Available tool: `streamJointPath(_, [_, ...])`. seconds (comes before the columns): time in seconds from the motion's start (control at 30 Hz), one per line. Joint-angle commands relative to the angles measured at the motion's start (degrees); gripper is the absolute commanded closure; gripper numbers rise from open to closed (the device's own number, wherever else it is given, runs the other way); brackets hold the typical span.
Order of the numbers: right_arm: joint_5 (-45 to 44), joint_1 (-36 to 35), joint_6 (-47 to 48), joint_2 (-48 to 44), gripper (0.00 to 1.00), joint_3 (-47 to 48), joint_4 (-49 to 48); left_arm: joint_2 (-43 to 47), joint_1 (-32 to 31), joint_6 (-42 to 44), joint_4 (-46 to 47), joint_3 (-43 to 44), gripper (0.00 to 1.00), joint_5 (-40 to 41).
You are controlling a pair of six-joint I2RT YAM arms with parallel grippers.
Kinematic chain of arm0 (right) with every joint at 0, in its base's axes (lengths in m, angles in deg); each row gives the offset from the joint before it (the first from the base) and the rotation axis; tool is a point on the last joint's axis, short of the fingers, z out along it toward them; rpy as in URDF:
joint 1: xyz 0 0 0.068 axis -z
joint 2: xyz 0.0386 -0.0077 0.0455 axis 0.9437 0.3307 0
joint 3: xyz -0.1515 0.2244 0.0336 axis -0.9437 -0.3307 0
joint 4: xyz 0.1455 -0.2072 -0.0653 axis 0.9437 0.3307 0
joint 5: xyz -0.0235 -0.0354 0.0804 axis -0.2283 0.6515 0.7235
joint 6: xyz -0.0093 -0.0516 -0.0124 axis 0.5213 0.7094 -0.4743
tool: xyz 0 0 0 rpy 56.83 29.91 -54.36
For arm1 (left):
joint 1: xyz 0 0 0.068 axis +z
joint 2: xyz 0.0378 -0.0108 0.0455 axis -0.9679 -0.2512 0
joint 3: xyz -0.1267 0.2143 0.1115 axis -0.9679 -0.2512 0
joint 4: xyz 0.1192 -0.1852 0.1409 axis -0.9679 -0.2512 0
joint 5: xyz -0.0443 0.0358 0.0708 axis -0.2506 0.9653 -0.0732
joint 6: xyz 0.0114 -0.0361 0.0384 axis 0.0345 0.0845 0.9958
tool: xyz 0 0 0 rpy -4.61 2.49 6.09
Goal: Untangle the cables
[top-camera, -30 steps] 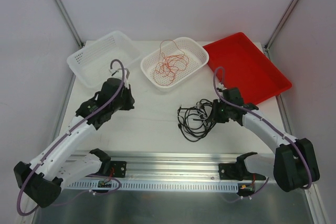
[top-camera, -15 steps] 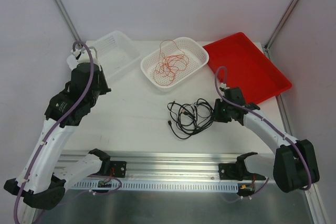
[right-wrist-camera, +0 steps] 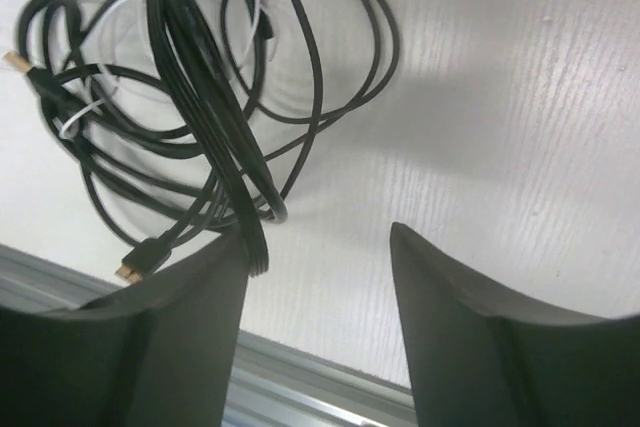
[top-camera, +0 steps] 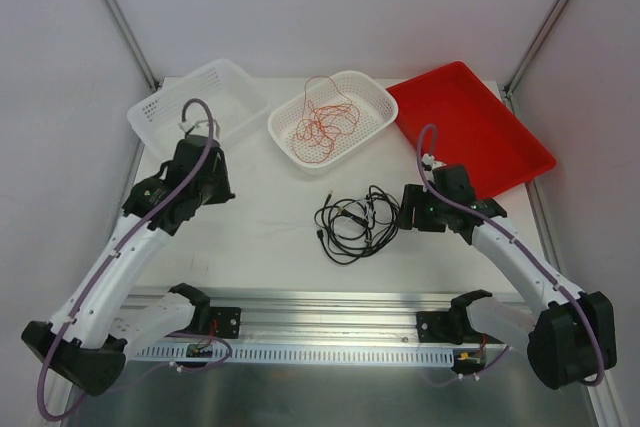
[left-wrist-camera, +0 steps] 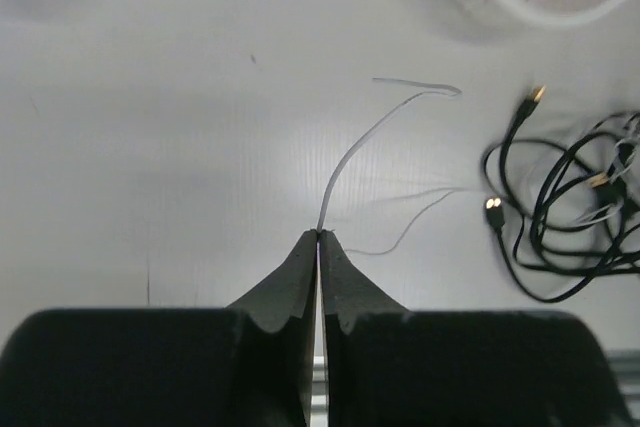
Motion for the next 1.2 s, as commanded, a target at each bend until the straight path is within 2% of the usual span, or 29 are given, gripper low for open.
streamJointPath(0.0, [1.5,-1.7,1.7,-2.7,0.37,4.5,3.0,-0.7,0.7,-8.3,1.4,-9.3,0.99,-9.8])
streamJointPath(0.1, [0.6,-3.9,2.3,-3.5,0.30,5.5,4.3,-0.4,0.8,-11.6,2.1,-15.4,0.85,-9.8])
streamJointPath(0.13, [0.5,-5.0,2.2,-3.7,0.28,5.8,4.5,-0.2,0.7,-12.3,2.3,-17.4,0.74,-9.9])
streamJointPath(0.17, [0.5,-5.5,2.1,-3.8,0.27,5.8,4.6,0.0,0.7,-13.3,2.4,-18.3,0.68,-10.1])
streamJointPath(0.23, [0.3,-6.9,1.8,-3.8,0.24,5.8,4.6,0.5,0.5,-13.7,3.8,-20.0,0.48,-11.7])
streamJointPath(0.27, [0.0,-7.3,1.6,-3.9,0.23,5.8,4.5,0.6,0.4,-14.2,4.4,-20.5,0.29,-12.0])
streamJointPath(0.37, [-0.2,-8.9,1.0,-3.7,0.21,5.9,4.2,0.1,-1.4,-13.2,6.5,-21.2,0.16,-14.4])
streamJointPath(0.63, [-1.0,-11.8,0.0,-3.2,0.20,7.2,3.9,-9.0,-15.9,-9.1,18.1,-17.8,0.18,-16.8])
streamJointPath(0.7, [-1.5,-11.8,-0.5,-3.6,0.20,7.2,3.7,-13.0,-20.8,-6.3,22.4,-16.6,0.20,-15.7])
streamJointPath(0.83, [-1.8,-11.8,-1.6,-4.5,0.20,6.5,3.6,-20.8,-26.6,-1.6,27.4,-11.7,0.25,-13.4])
streamJointPath(1.0, [-2.4,-11.8,-3.3,-5.7,0.20,4.7,3.4,-31.6,-31.4,3.6,31.7,-5.7,0.31,-12.6])
streamJointPath(1.17, [-2.6,-11.8,-5.0,-7.3,0.19,2.2,2.7,-39.3,-32.5,6.1,33.0,-1.4,0.37,-11.2])
